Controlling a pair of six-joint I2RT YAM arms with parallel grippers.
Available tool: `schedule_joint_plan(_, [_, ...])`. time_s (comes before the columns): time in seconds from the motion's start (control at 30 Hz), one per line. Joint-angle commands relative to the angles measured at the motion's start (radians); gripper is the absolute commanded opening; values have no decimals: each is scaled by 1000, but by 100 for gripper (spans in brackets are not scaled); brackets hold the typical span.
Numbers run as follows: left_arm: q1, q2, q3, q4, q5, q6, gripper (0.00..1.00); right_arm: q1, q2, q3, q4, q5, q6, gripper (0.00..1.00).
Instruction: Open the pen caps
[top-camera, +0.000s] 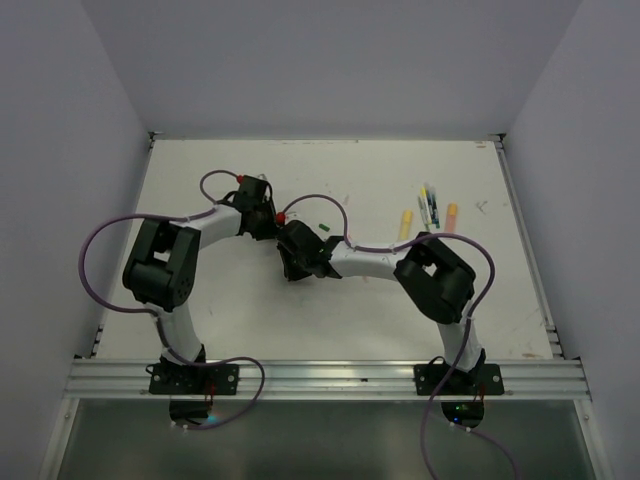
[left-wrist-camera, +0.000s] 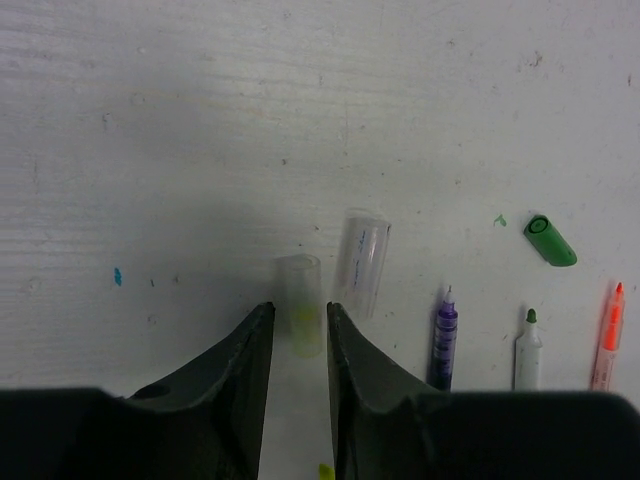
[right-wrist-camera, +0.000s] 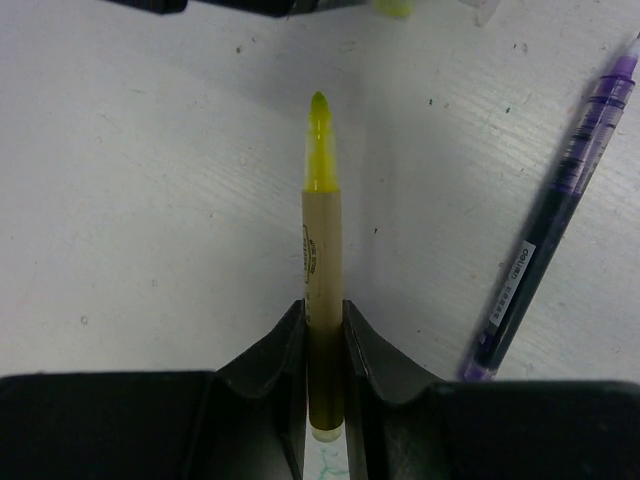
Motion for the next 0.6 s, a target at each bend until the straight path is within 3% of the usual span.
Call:
schedule_joint_plan(0.0, [14,-15,-37,-87,-54,-4,32,1,38,27,-52,48,29,21])
schedule_joint_plan(0.57, [28,-116,-58,-67,-121,-54,34,1,44,42,-78,51,45,30])
